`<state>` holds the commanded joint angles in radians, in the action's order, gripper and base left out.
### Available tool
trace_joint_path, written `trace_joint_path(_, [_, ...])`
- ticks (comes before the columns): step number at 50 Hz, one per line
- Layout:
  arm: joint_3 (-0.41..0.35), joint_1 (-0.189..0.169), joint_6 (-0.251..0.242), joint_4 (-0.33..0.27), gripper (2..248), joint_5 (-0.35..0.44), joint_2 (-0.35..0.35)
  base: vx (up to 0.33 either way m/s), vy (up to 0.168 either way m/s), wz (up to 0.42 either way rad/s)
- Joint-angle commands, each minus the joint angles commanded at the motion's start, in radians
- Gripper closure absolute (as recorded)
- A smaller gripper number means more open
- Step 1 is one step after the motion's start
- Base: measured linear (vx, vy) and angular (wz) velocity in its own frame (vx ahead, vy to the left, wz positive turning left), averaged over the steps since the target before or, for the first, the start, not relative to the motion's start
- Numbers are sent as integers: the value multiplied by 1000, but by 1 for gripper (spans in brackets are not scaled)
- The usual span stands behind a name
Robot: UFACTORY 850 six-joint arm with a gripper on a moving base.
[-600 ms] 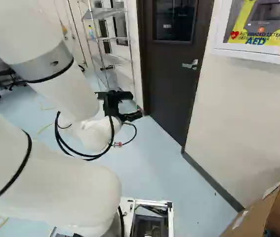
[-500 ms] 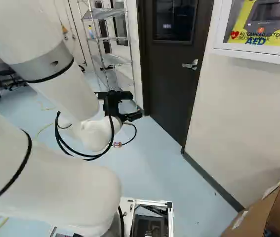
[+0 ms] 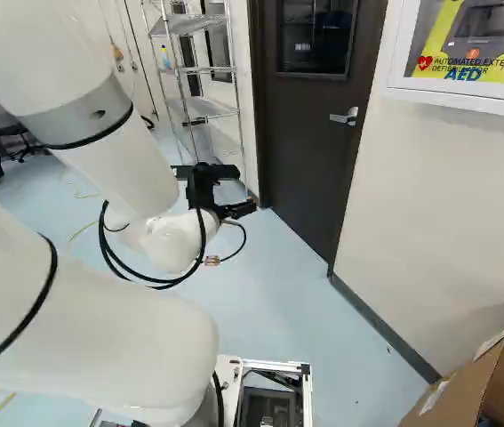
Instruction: Open the door and move inside
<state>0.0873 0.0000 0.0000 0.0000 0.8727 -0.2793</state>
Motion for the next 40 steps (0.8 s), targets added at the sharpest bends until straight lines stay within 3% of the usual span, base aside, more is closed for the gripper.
trace_joint_path(18, [0,0,0,0,3,0,0,29,56,-8])
trace_joint_path(40, [0,0,0,0,3,0,0,83,116,-14])
